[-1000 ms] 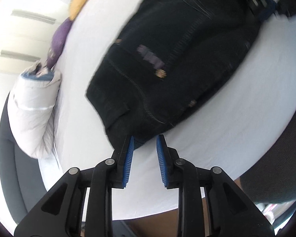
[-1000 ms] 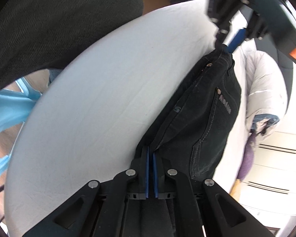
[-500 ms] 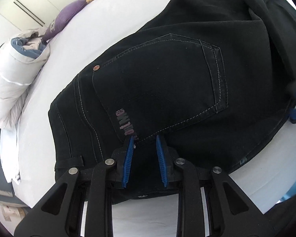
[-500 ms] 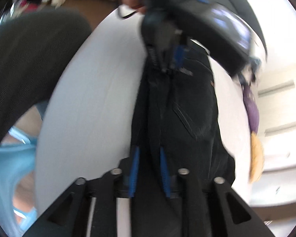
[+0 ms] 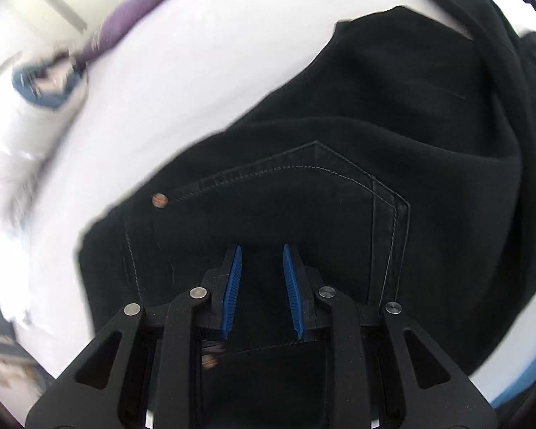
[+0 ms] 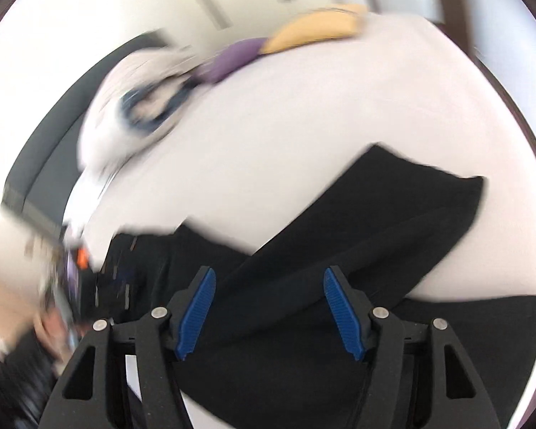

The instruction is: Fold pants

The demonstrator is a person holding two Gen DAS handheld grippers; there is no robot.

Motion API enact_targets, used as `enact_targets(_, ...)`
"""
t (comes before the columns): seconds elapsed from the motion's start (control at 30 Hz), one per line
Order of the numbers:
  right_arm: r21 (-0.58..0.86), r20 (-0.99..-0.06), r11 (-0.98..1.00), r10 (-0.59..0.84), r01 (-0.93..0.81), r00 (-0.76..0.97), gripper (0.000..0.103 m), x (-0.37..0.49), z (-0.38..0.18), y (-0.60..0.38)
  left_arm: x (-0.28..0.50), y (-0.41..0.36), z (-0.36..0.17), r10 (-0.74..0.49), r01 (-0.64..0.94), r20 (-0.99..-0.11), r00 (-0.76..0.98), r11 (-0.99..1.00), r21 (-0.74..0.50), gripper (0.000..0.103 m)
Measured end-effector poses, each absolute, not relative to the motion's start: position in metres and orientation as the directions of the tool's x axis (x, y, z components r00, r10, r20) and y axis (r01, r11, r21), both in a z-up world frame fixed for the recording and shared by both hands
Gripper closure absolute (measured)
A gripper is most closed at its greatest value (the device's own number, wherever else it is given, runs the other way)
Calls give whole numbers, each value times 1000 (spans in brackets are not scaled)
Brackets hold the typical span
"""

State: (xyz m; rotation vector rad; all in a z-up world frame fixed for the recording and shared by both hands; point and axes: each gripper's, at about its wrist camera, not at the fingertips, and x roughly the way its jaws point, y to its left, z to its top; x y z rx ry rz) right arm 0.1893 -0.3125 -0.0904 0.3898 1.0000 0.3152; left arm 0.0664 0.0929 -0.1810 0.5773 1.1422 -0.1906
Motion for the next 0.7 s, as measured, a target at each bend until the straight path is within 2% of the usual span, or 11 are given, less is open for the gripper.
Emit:
enact_targets(0.1,500,-795,862,416,87,442,35,248,-98,-349,67,83,-187,178,453,-890,421,808,376,80)
enact_targets(0.17,455,-842,879,374,141,390,35,271,-107,-351,72,87,-190,193,465,-885,423,793,395,81)
enact_targets(0.27,400,-898,893,338,206,280,35,314,-128,-344,77,96,-190,145,440,-903,405,835,331,81)
enact_targets(0.37,327,-936,915,280,237,213,35,338,-144,-330,79,105,-186,92,420,-915,393,867,268,81)
enact_targets(0.5,237,-966,935,198,264,167,35,361,-157,-321,72,99,-186,114,428,-905,411,852,302,81)
enact_targets(0.7,133,-991,949,124,285,50,35,382,-188,-309,70,109,-184,95,419,-902,420,862,286,81)
